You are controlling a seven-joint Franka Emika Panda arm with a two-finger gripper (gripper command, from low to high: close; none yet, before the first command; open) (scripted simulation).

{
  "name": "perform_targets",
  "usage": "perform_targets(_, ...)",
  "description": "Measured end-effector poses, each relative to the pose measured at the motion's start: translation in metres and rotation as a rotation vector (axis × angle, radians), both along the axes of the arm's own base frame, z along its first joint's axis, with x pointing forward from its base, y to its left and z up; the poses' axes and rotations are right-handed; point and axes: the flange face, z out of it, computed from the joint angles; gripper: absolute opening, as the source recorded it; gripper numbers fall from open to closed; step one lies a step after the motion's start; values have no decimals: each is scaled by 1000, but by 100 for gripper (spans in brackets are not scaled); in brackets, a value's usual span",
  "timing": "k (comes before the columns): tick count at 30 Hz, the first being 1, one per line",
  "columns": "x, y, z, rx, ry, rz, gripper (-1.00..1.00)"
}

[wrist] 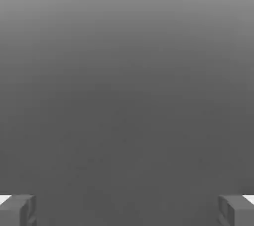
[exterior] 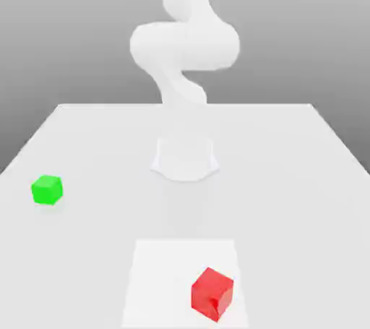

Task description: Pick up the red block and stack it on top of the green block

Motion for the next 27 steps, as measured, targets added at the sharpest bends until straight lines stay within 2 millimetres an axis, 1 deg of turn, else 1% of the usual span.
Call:
perform_targets(3, 38, 6, -55, 11, 92, -75, 0)
perform_targets(6, 67, 10, -111, 25, 178, -143, 0)
perform_targets(9, 88, 12, -169, 43, 262, -208, 0)
perform_targets(12, 101, 13, -229, 67, 345, -271, 0)
perform_targets(16, 107, 17, -307, 108, 454, -350, 0)
perform_targets(18, 104, 19, -345, 132, 509, -388, 0)
perform_targets(21, 96, 26, -399, 174, 591, -444, 0)
perform_targets(24, 82, 34, -448, 221, 670, -497, 0)
perform_targets(27, 80, 37, -487, 238, 690, -512, 0)
